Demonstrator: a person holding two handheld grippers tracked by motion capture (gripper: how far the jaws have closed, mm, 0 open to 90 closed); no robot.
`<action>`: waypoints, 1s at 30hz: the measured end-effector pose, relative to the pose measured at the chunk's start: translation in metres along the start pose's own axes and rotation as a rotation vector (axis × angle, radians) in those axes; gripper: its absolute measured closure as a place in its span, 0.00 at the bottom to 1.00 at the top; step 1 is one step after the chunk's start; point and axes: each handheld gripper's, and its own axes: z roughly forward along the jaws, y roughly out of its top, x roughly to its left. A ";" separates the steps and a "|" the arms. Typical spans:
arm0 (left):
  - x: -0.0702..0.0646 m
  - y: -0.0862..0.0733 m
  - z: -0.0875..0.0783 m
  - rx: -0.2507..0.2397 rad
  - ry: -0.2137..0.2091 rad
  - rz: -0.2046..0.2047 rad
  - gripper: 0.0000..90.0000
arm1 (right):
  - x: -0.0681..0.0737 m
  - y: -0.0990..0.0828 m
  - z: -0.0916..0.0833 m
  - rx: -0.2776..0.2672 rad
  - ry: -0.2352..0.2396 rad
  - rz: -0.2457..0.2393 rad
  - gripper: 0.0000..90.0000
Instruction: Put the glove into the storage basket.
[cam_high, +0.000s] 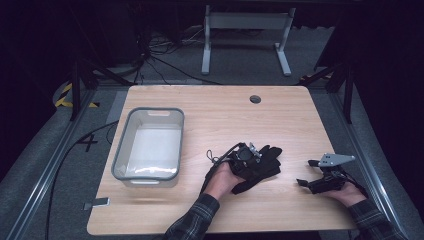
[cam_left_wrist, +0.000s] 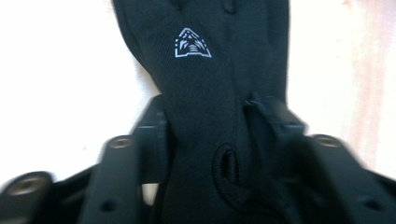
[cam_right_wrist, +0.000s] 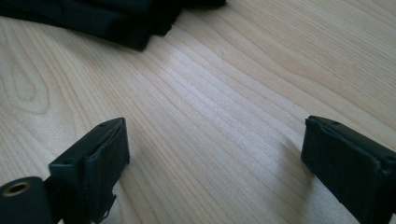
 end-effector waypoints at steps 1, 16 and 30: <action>0.000 0.000 0.000 -0.001 -0.006 -0.005 0.67 | 0.000 0.000 0.000 0.000 0.001 -0.001 0.09; -0.004 0.006 -0.019 -0.035 -0.012 -0.046 0.73 | 0.000 0.000 0.000 0.002 0.008 -0.003 0.09; 0.003 0.004 -0.060 -0.102 0.016 -0.098 0.73 | -0.001 0.000 0.000 0.004 0.011 -0.003 0.08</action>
